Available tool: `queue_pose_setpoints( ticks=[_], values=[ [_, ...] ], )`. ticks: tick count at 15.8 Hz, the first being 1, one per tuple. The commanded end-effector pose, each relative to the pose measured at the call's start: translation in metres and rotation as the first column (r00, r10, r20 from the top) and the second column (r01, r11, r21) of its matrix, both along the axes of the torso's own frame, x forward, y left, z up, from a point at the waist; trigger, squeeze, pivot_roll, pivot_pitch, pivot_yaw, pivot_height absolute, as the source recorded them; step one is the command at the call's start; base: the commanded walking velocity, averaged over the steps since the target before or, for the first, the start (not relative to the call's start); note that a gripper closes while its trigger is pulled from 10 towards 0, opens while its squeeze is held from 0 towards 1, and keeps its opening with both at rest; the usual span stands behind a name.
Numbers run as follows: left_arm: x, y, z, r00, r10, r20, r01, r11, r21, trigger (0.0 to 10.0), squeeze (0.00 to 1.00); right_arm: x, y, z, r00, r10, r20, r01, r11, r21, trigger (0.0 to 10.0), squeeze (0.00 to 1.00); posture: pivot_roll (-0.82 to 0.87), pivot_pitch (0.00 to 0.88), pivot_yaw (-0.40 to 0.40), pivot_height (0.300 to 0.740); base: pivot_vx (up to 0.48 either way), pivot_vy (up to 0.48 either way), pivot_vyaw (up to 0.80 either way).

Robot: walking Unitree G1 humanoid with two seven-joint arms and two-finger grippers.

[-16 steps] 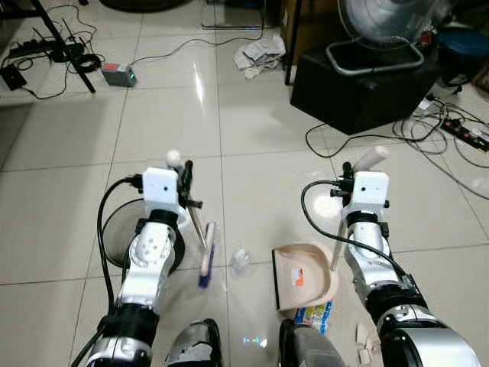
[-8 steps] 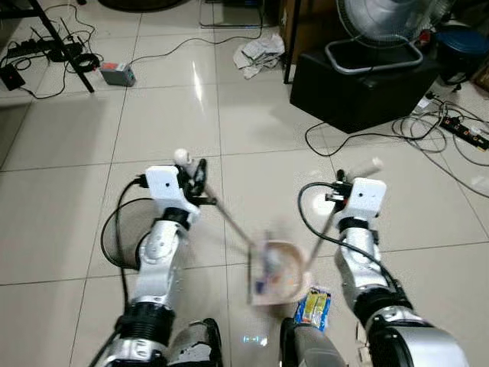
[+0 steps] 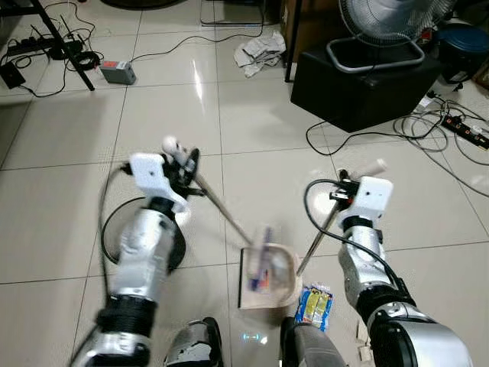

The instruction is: Sweep floor

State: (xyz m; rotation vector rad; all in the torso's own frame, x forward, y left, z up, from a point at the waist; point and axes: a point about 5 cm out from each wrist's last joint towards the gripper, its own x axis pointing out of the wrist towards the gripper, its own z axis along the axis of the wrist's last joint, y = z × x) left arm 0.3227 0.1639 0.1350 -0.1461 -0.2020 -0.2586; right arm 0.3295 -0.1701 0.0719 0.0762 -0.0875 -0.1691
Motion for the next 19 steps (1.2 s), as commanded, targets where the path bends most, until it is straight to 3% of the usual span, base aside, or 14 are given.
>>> queue_pose_setpoints(
  ticks=[1, 5, 7, 11, 14, 17, 19],
  values=[
    [0.001, 0.008, 0.026, 0.995, -0.035, 0.096, 0.032, 0.999, 0.04, 10.0, 0.0, 0.001, -0.006, 0.005, 1.0, -0.01, 0.026, 0.009, 1.0, 0.019, 10.0, 0.0, 0.06, 0.173, 0.043, 0.74, 0.0, 0.0, 0.0],
    [-0.005, 0.031, 0.043, 0.992, -0.043, 0.12, 0.04, 0.999, 0.031, 10.0, 0.0, -0.001, -0.015, 0.009, 0.997, -0.009, 0.071, 0.008, 1.0, 0.026, 10.0, 0.0, 0.06, 0.158, 0.034, 0.74, 0.0, 0.0, 0.0],
    [-0.006, 0.047, 0.042, 0.993, 0.049, 0.108, -0.052, 0.998, 0.027, 10.0, 0.0, -0.001, -0.017, 0.009, 0.997, -0.011, 0.074, 0.008, 0.999, 0.042, 10.0, 0.0, 0.06, 0.157, 0.025, 0.74, 0.0, 0.0, 0.0],
    [-0.016, 0.071, 0.011, 0.978, 0.205, 0.03, -0.207, 0.956, 0.209, 10.0, 0.0, 0.004, -0.025, 0.021, 0.992, -0.025, 0.123, 0.015, 0.997, 0.082, 10.0, 0.0, 0.06, 0.128, 0.016, 0.74, 0.0, 0.0, 0.0],
    [-0.02, 0.067, 0.003, 0.981, 0.193, 0.008, -0.191, 0.963, 0.192, 10.0, 0.0, 0.009, -0.032, 0.03, 0.988, -0.04, 0.15, 0.021, 0.992, 0.126, 10.0, 0.0, 0.06, 0.111, 0.012, 0.74, 0.0, 0.0, 0.0],
    [-0.026, 0.04, -0.01, 0.993, 0.121, -0.018, -0.117, 0.985, 0.128, 10.0, 0.0, 0.018, -0.035, 0.065, 0.964, 0.045, 0.261, -0.07, 0.994, 0.088, 10.0, 0.0, 0.05, 0.091, 0.018, 0.74, 0.0, 0.0, 0.0],
    [-0.03, 0.034, -0.013, 0.993, 0.113, -0.024, -0.109, 0.984, 0.138, 10.0, 0.0, 0.018, -0.035, 0.077, 0.955, 0.065, 0.288, -0.092, 0.992, 0.083, 10.0, 0.0, 0.04, 0.09, 0.024, 0.74, 0.0, 0.0, 0.0]
  ],
)
